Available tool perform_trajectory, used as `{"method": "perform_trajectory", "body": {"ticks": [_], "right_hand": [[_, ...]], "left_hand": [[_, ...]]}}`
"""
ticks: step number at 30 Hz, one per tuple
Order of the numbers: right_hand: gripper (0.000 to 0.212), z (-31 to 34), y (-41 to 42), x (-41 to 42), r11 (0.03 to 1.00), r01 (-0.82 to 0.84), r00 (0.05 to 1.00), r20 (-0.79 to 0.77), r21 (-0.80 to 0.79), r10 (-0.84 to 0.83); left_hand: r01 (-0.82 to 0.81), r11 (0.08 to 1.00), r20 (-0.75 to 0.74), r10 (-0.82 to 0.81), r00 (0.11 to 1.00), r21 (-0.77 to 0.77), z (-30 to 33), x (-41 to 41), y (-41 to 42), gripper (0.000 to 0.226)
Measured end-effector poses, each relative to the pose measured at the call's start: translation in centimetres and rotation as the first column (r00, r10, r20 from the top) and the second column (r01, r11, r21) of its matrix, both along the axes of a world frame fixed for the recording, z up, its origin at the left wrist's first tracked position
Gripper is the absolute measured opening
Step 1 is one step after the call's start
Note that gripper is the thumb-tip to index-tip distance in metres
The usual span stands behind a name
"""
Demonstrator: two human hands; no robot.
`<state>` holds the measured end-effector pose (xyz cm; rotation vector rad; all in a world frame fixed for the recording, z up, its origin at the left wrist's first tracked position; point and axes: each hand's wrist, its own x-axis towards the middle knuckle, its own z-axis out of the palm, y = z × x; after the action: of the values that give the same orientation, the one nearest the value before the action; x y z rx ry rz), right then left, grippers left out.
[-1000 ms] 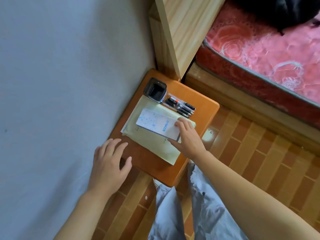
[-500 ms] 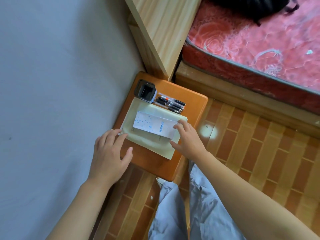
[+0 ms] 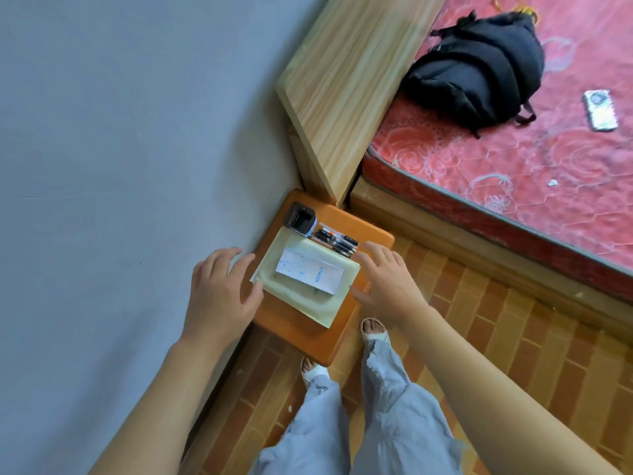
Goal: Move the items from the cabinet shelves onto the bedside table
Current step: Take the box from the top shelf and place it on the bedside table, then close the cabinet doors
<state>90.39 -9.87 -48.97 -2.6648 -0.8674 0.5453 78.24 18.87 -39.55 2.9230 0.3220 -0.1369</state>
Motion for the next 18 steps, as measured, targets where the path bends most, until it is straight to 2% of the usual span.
{"method": "perform_trajectory", "body": {"ticks": [9,14,18], "right_hand": [[0.067,10.8,-1.1,0.1,0.999,-0.030,0.995,0.097,-0.035,0.033],[0.066,14.5,-0.1,-0.6,0.999,-0.007,0.990,0.141,-0.049,0.014],[0.069,17.6,0.7,-0.7,0.999,0.024,0.978,0.208,-0.039,-0.015]], "left_hand": [[-0.107,0.994,0.030,0.105,0.994,0.038,7.8,-2.3,-1.4,0.058],[-0.206,0.973,0.061,0.200,0.978,0.104,10.5,-2.3,-1.8,0.050],[-0.185,0.975,0.105,0.173,0.979,0.121,13.1,-1.5,-1.2,0.052]]}}
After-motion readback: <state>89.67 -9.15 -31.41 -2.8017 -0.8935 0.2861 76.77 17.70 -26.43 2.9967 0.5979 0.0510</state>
